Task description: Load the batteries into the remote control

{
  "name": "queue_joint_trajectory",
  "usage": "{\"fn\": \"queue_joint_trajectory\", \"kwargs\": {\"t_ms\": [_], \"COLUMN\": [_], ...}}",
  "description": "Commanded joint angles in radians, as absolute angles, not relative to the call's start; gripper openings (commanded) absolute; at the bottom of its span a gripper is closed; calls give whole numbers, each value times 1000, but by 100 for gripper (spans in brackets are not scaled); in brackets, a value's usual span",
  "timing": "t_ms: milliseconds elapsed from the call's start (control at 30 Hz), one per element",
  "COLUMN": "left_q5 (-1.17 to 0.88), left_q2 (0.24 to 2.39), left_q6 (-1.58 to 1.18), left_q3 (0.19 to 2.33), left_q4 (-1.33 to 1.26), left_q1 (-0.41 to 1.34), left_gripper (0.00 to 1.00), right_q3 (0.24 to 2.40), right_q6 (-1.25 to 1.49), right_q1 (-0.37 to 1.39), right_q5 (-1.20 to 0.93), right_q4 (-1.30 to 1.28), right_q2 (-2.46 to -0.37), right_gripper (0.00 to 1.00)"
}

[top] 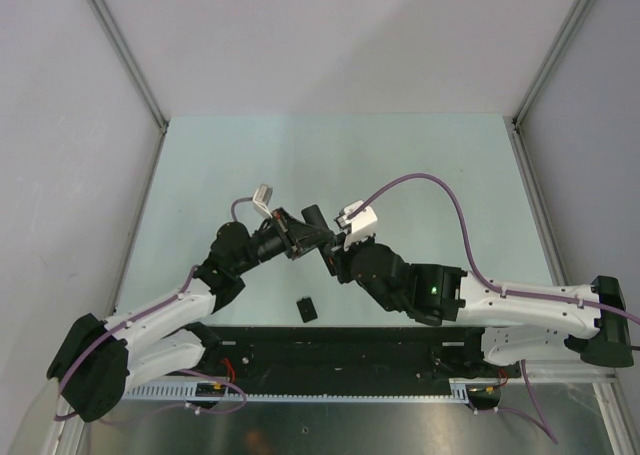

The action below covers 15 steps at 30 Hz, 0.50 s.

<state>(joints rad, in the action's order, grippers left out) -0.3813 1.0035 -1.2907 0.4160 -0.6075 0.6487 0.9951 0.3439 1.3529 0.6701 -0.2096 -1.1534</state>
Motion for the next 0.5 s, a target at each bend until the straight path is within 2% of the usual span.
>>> {"fn": "queue_joint_trajectory", "kwargs": {"t_ms": [0,467], "left_q5": [-371,-334], "left_q2": [989,968], "left_q6": [-1299,-1235], "left_q3": [446,423], "left_q4": [-696,-712], "left_q1": [652,652], "left_gripper": [0,0], "right_q3": [991,992], "right_q6": [393,457], "right_q1": [1367,1374], "right_q5": [678,632], "right_q4": [-278,-333], "right_q2": [-1147,-1140], "right_gripper": [0,0]}}
